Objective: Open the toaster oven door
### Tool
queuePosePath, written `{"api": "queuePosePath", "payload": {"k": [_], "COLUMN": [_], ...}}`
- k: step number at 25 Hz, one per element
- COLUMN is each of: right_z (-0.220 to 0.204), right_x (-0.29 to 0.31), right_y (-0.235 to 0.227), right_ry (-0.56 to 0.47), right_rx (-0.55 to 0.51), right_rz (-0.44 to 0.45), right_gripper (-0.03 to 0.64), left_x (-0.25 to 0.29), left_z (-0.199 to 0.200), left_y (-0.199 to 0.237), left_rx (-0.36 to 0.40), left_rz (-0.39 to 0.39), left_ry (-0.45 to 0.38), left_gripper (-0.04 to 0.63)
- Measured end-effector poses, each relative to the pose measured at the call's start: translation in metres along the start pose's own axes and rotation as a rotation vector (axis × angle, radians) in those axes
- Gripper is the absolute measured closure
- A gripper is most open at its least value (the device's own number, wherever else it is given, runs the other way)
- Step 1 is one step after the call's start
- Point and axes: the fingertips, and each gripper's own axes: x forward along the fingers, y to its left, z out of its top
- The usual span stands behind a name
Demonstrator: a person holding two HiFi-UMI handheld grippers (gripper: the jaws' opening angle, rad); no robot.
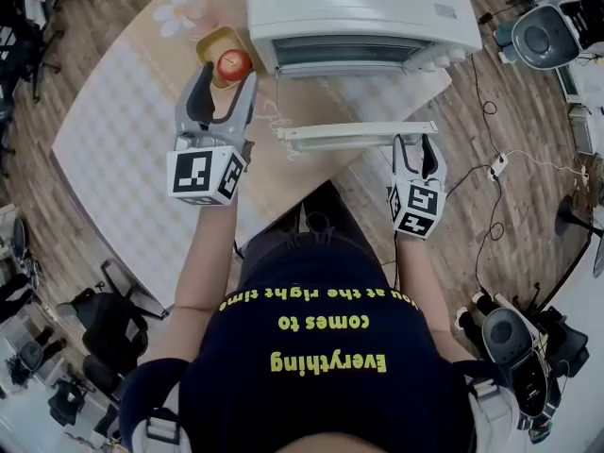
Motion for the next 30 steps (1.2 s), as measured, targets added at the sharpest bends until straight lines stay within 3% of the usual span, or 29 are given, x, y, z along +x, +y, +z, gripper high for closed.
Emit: {"api": "queuePosePath", "payload": {"k": [11, 16, 23, 30], "right_z": [-0.047, -0.047, -0.044, -0.074], "right_x": [0.003, 0.007, 0.01, 0.018], "right_y": [-0.007, -0.015, -0.03, -0.024], "right_ry": [0.042, 0.01, -0.049, -0.017], "right_rx": [0.218, 0.228, 0.2, 0.254], "right_rz": [-0.016, 0.0, 0.014, 0.059], "right_gripper": [0.342, 0.342, 0.471, 0.528], "left_x": [-0.002, -0.002, -0.006, -0.007], "left_z": [-0.001, -0.005, -0.009, -0.011], "left_y": [-0.005, -0.007, -0.004, -0.002], "left_rx": [0.005, 0.004, 0.002, -0.003], "left_rz": [-0.012, -0.017, -0.01, -0.007], "left_ry": [0.011, 0.019, 0.027, 0.027], "left_gripper": [0.319, 0.319, 0.319, 0.319]}}
